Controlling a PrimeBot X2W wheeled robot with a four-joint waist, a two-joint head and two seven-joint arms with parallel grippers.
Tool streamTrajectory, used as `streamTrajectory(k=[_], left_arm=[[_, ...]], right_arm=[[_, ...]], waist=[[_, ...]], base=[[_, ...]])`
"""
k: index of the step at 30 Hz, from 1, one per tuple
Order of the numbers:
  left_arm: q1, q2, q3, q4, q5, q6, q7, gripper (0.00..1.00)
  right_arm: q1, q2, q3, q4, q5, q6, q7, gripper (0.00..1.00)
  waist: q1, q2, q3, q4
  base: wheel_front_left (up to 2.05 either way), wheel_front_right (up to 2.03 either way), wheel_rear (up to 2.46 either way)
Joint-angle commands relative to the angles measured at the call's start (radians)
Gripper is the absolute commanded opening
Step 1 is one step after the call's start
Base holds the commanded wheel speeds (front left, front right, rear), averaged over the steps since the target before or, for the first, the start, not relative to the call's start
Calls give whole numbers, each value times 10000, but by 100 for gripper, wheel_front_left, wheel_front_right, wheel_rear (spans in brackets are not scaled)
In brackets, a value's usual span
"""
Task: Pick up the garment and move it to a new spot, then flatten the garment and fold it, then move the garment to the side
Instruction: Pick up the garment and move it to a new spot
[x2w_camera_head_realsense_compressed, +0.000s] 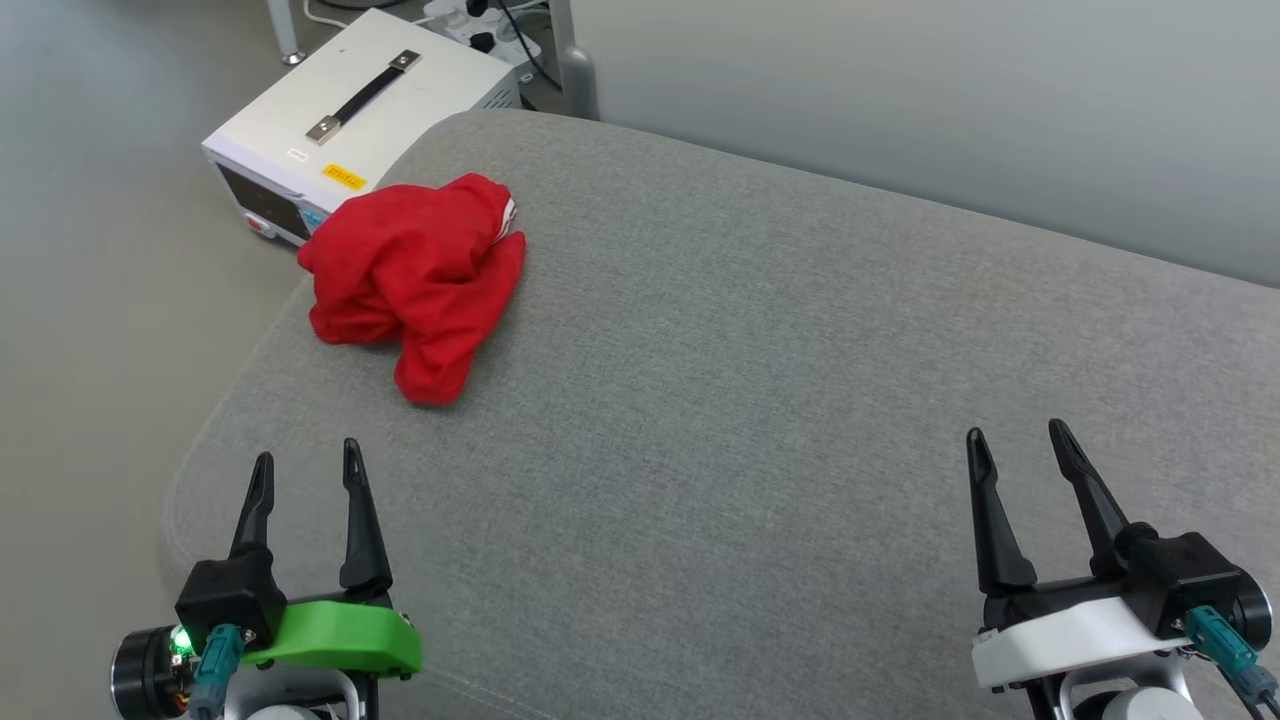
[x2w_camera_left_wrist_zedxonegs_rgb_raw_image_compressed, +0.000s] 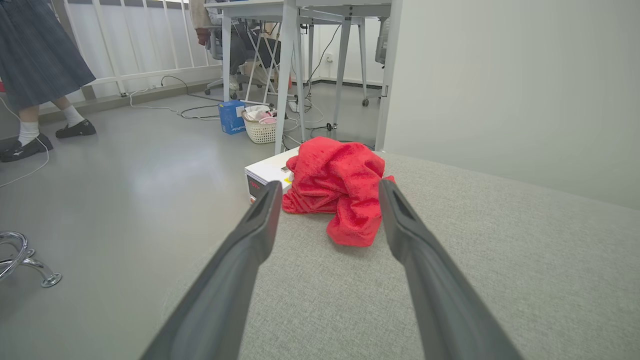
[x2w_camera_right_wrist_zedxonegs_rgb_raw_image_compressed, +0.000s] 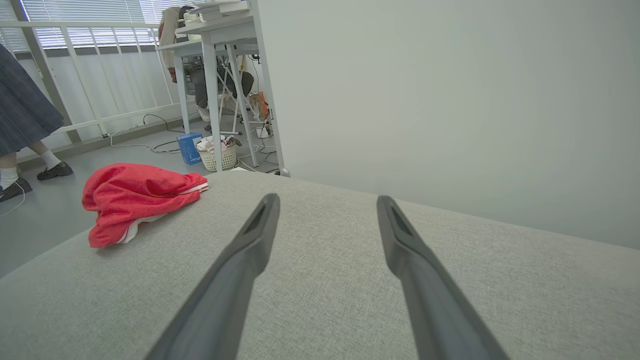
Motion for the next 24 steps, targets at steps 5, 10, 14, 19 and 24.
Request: streamTrajectory(k=[5, 10, 14, 19, 24], left_arm=[[-57, -24, 129, -24, -206, 77, -61, 100], [-7, -24, 420, -13, -335, 110, -61, 100], [-82, -24, 796, 24, -314, -64, -61, 100], [-974, 76, 1566, 118, -299, -667, -61, 100], [-2744, 617, 2167, 551, -485, -1290, -61, 100]], right_arm=[[-129, -35, 55, -49, -85, 65, -90, 100], [-151, -35, 122, -25, -89, 65, -90, 100], [-198, -35, 196, -47, -110, 65, -90, 100], [-408, -54, 248, -192, -294, 65, -90, 100], [-895, -366, 364, -437, -429, 65, -90, 100]], waist=[[0, 0, 134, 706], [0, 0, 134, 749], [0, 0, 218, 582], [0, 0, 707, 269], [0, 0, 1633, -148]], base=[[0, 0, 0], [0, 0, 0], [0, 0, 0], [0, 0, 0], [0, 0, 0]])
